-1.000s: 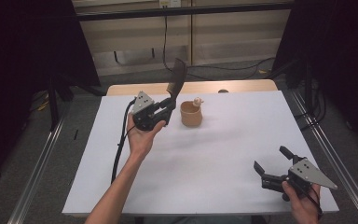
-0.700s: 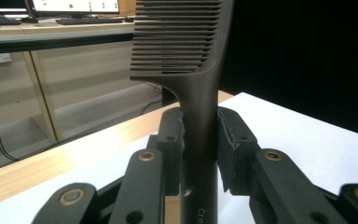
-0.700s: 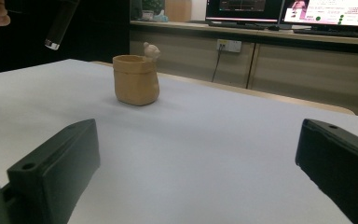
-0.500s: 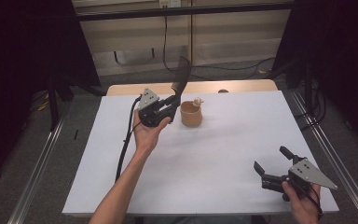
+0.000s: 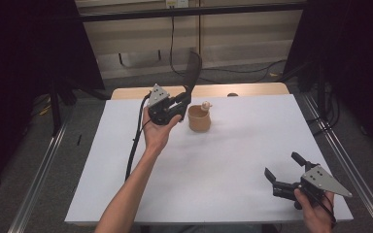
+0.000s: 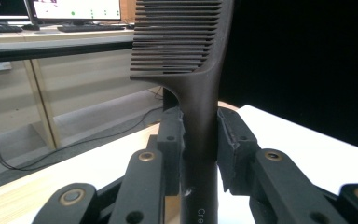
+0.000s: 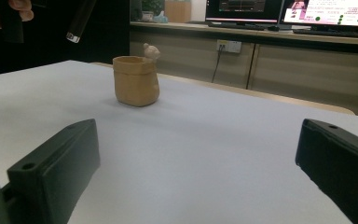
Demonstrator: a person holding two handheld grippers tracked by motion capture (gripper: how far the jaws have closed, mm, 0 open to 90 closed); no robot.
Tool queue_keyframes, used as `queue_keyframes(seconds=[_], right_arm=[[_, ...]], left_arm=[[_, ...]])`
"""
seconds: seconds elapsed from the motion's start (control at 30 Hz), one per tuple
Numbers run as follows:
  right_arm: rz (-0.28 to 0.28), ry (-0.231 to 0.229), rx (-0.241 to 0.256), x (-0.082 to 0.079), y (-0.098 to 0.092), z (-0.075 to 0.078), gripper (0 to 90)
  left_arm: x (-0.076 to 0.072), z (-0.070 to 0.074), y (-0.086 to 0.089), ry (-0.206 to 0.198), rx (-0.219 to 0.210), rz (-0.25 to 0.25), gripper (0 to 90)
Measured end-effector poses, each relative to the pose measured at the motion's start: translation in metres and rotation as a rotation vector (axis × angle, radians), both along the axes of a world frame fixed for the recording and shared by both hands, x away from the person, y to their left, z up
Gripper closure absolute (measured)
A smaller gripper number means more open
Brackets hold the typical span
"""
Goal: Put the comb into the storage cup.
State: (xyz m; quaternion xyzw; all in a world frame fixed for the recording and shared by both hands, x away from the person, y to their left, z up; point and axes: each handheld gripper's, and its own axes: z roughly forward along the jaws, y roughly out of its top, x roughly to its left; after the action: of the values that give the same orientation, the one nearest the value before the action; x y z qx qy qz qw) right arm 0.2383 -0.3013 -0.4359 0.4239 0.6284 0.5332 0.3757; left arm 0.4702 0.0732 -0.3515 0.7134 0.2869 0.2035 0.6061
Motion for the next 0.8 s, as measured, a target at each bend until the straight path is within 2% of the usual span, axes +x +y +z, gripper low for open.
queue_keyframes(seconds=[0.03,0.17,0.3,0.57,0.67,0.7,0.8], right_arm=[[0.0,0.0,0.0,0.0,0.0,0.0,0.0],[0.001,-0.001,0.001,0.0,0.0,0.0,0.0],[0.002,-0.002,0.0,0.0,0.0,0.0,0.0],[0.004,-0.001,-0.002,0.0,0.0,0.0,0.0],[0.008,-0.002,-0.001,0.0,0.0,0.0,0.0],[0.008,-0.003,-0.001,0.0,0.0,0.0,0.0],[0.005,-0.002,-0.001,-0.001,0.0,0.0,0.0]], left_arm=[[0.0,0.0,-0.002,0.008,-0.012,0.001,72.8],[0.004,0.001,-0.009,-0.007,0.003,-0.007,72.8],[0.007,0.004,-0.014,-0.009,-0.011,-0.004,72.8],[0.01,0.008,-0.022,-0.02,-0.004,-0.007,72.7],[0.012,0.007,-0.024,-0.026,-0.007,-0.012,72.7],[0.012,0.005,-0.026,-0.017,-0.021,-0.007,72.7],[0.015,0.001,-0.028,-0.02,-0.011,-0.011,72.7]])
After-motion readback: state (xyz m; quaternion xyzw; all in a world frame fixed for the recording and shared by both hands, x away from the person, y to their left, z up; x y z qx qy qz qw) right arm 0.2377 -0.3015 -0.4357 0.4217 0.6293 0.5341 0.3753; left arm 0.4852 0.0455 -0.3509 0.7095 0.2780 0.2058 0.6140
